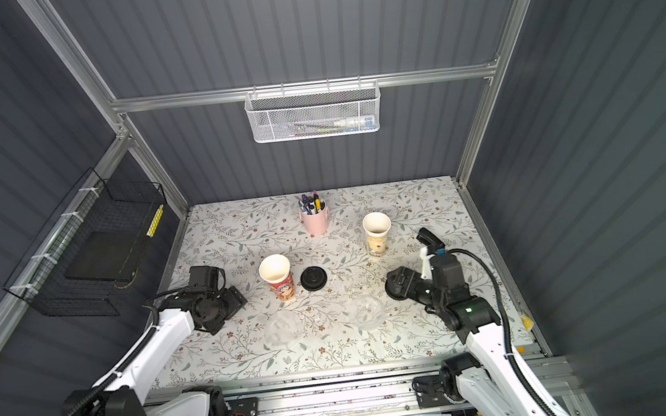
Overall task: Put the leak-proof paper on the milk tea cups
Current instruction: Pick up the leak-proof paper from the center of the board.
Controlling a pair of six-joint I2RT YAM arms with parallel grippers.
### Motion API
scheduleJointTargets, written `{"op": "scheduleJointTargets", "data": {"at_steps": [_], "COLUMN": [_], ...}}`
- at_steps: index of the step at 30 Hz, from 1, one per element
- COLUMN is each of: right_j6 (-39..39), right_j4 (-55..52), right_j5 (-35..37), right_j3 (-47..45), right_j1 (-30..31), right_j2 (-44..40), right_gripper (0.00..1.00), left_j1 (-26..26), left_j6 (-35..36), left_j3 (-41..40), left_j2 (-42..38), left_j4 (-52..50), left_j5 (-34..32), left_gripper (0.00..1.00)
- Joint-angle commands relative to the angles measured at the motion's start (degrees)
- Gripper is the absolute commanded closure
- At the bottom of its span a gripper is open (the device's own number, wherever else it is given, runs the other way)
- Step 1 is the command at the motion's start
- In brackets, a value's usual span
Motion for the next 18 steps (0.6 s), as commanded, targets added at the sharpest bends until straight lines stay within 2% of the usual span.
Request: {"op": "scheduleJointTargets", "data": {"at_steps": [1, 4, 6, 10, 14, 18], "right_j6": [1.7, 0.9, 0.8, 2.7, 3.2, 3.3], "right_j4": [10.7, 21.7, 25.2, 29.9, 33.6, 36.0], "right_j5": [1.0, 3.4, 2.4, -2.1, -2.1, -5.4], "right_j3": [-3.7, -4.6, -2.4, 4.1, 7.5, 10.7], "right_j1": [11.0, 19.5, 22.1, 24.9, 27.5, 28.8], "right_j2": [3.0, 10.1, 17.1, 32.0, 40.6, 47.7], "right_gripper": [0.18, 0.22, 0.25, 0.31, 0.34, 0.38], "left_j1": [-3.0, -4.4, -4.9, -5.9, -6.8, -7.3], "left_j6": [-4.9, -6.0, -6.9, -8.2, -8.5, -8.9], "left_j3": [-2.1, -4.0, -5.5, -8.5, -10.0, -11.9], "left_j2": [-0.8, -1.2, -2.2, -3.5, -3.0, -2.7], "left_j4": [-3.0, -2.1, -1.2, 0.7, 1.6, 3.0], "left_j5": [3.6, 4.5, 5.6, 7.8, 9.0, 10.4], "left_gripper": [0.22, 0.27, 0.29, 0.33, 0.35, 0.37]}}
